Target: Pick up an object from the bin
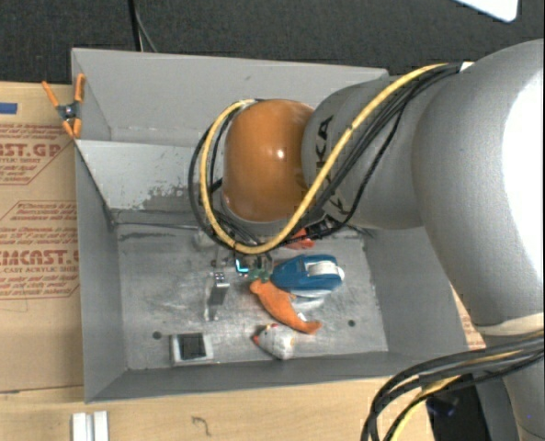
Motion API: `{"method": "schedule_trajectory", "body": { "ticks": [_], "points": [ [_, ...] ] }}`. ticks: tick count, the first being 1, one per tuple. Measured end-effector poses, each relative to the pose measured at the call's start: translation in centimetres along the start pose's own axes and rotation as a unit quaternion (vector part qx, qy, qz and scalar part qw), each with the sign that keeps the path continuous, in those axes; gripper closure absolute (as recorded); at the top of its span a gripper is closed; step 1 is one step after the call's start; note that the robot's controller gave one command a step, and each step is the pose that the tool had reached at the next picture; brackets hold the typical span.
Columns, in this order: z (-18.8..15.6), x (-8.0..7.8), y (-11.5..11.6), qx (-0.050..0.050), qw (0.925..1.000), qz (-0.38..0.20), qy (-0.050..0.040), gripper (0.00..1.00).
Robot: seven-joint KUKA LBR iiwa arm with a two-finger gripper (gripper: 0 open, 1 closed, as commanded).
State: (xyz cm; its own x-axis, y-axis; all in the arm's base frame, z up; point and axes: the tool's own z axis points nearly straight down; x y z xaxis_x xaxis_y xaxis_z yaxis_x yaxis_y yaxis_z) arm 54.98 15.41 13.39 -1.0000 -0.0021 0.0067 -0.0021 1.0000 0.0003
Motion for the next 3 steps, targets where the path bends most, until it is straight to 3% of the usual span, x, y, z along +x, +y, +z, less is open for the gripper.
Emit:
{"method": "schedule_trajectory", "body": {
  "ticks": [1,2,3],
  "points": [
    [-0.4,-0.2,0.0,-0.001,1.0,0.001,-0.0035,0.0],
    [-2.8,0.4,-0.9,0.0,0.9993,-0.038,-0.0007,0.0],
    [-0.7,-1.8,-4.9,0.0,0.9939,-0.11,-0.0099,0.0]
  ]
}}
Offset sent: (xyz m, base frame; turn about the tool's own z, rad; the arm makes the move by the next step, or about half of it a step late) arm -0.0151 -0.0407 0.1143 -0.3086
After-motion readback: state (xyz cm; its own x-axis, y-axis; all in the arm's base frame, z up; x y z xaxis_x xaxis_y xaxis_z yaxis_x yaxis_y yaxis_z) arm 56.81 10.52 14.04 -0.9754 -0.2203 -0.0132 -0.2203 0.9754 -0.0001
